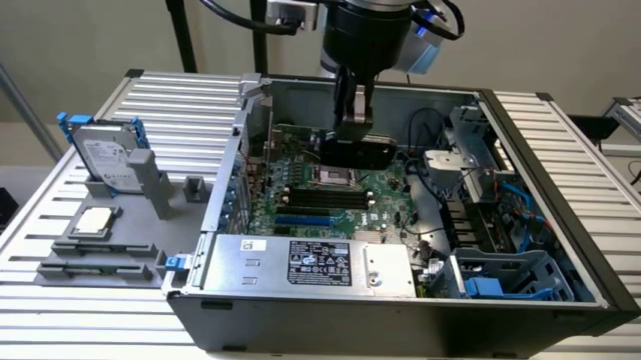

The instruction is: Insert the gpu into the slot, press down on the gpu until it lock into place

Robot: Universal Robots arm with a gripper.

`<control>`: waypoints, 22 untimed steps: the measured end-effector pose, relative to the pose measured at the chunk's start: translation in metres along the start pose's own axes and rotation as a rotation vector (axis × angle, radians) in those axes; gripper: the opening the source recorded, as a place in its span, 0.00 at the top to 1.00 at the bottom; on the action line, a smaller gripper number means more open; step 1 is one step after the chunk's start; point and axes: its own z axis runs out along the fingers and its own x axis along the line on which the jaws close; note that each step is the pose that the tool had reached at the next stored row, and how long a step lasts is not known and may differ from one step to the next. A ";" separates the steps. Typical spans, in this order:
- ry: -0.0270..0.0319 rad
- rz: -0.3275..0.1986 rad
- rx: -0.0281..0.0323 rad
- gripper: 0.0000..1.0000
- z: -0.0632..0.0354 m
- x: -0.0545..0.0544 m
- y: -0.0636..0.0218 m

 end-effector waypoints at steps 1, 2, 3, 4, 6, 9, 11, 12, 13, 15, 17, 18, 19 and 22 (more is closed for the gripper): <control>-0.0017 0.000 0.0014 0.74 0.0012 0.002 0.0009; -0.0037 0.000 0.0040 0.74 0.0022 0.004 0.0019; -0.0055 -0.001 0.0073 0.74 0.0032 0.005 0.0031; -0.0073 -0.001 0.0120 0.74 0.0042 0.005 0.0048; -0.0093 -0.002 0.0241 0.74 0.0064 0.005 0.0102; -0.0096 -0.003 0.0428 0.74 0.0101 0.006 0.0200; -0.0097 -0.004 0.0505 0.74 0.0134 0.006 0.0246; -0.0096 -0.004 0.0524 0.74 0.0151 0.006 0.0262; -0.0097 -0.004 0.0538 0.74 0.0170 0.006 0.0276; -0.0098 -0.003 0.0550 0.74 0.0208 0.006 0.0293; -0.0098 -0.003 0.0551 0.74 0.0243 0.007 0.0295; -0.0099 -0.003 0.0552 0.74 0.0260 0.007 0.0294; -0.0102 -0.003 0.0552 0.74 0.0272 0.007 0.0294; -0.0102 -0.003 0.0550 0.74 0.0277 0.007 0.0294</control>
